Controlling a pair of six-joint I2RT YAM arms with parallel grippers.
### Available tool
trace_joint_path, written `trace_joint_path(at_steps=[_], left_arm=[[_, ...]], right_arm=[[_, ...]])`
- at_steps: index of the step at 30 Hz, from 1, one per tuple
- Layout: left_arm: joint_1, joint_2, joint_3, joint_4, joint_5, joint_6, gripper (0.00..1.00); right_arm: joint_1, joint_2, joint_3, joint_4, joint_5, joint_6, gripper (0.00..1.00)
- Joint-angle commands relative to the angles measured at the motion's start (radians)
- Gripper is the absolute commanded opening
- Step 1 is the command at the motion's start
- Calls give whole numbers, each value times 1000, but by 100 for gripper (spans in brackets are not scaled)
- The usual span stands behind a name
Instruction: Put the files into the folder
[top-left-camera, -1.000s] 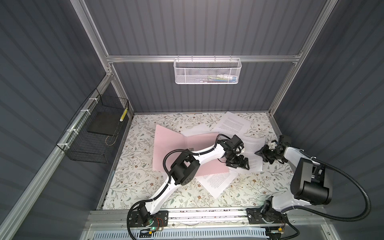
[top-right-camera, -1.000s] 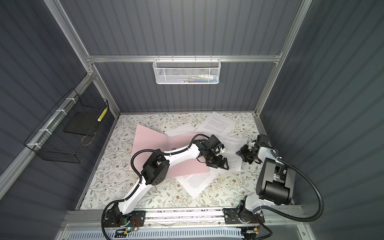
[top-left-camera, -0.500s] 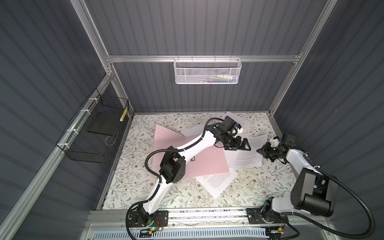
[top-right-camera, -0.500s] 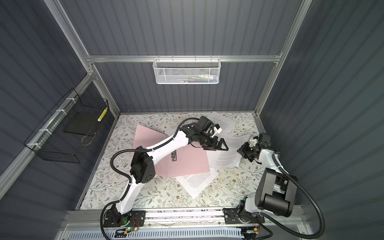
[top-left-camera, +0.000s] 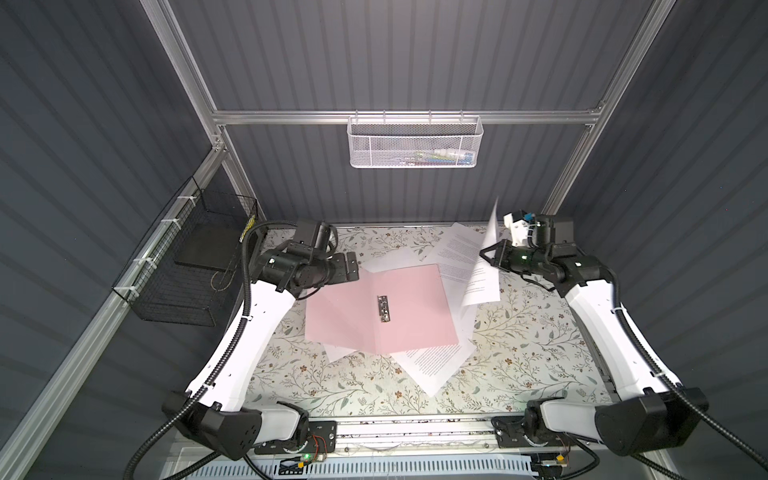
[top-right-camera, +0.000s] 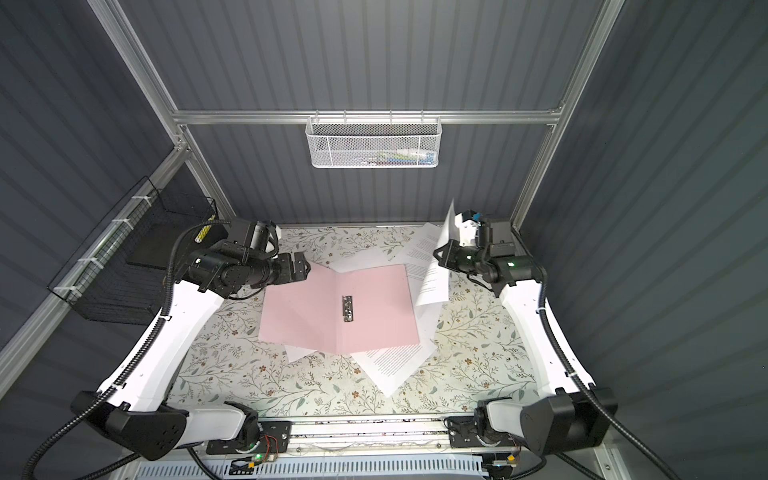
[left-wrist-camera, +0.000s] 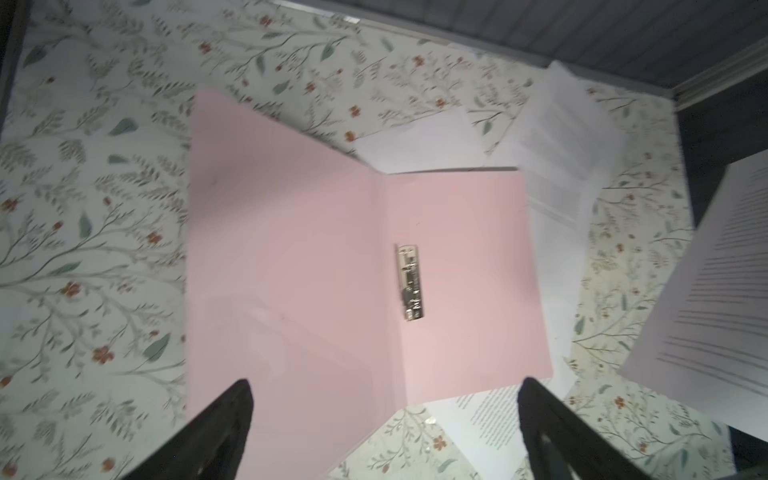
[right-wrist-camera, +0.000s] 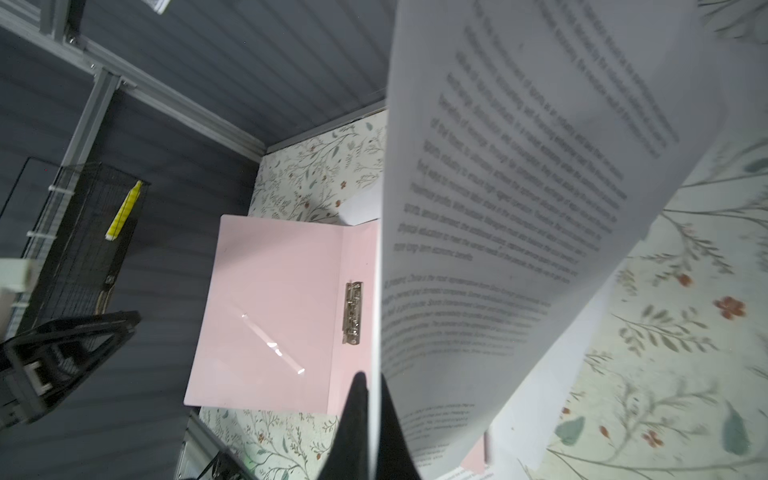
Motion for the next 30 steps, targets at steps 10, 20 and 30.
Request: trace_joint_path(at_steps=[10,20,30], left_arm=[[358,-14,-295,41,265,27,94],[380,-14,-431,204,448,48,46],[364,3,-535,325,706,68,12]], right_arm=[[108,147,-14,284,-300,122,0],[18,188,-285,384,-282,86,0],[-57,173,-357,325,-232,6,0]])
